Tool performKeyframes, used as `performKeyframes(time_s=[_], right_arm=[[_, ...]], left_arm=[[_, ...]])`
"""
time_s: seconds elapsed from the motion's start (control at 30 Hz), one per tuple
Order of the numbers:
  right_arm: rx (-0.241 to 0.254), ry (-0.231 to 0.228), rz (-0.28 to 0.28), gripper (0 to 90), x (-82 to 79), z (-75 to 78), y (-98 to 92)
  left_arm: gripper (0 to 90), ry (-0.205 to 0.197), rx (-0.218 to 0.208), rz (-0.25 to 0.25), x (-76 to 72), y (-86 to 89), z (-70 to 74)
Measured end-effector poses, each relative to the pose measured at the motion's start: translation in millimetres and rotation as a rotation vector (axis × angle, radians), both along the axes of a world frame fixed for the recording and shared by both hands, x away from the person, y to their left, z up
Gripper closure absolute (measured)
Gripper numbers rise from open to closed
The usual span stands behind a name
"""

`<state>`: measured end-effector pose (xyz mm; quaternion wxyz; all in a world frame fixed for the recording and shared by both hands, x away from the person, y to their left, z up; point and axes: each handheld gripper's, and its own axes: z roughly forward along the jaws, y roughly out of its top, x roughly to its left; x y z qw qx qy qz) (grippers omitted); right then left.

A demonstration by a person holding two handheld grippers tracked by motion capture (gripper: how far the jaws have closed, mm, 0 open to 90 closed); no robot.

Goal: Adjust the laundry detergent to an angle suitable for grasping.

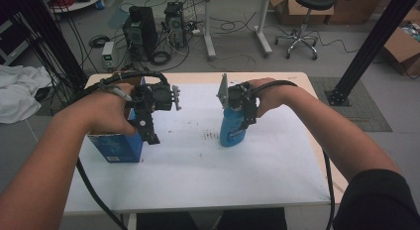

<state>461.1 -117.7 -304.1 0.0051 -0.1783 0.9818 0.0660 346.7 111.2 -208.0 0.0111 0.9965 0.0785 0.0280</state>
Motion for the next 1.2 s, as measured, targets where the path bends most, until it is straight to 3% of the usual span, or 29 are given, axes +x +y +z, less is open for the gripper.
performKeyframes(time_s=[0.3,1.07,1.2], right_arm=[[-0.022,0.001,-0.02,13.4,2.1,-1.0,-0.3],[0.002,0.001,-0.002,24.8,1.4,-0.1,-0.8],[-0.001,0.015,0.009,31.2,1.5,-0.1,-1.1]], left_arm=[[0.1,-0.002,0.001,0.003,0.2,1.4,-1.2],[0.2,-0.004,0.011,0.012,1.6,2.5,-5.1],[0.2,-0.005,0.017,0.012,2.0,1.5,-4.9]])
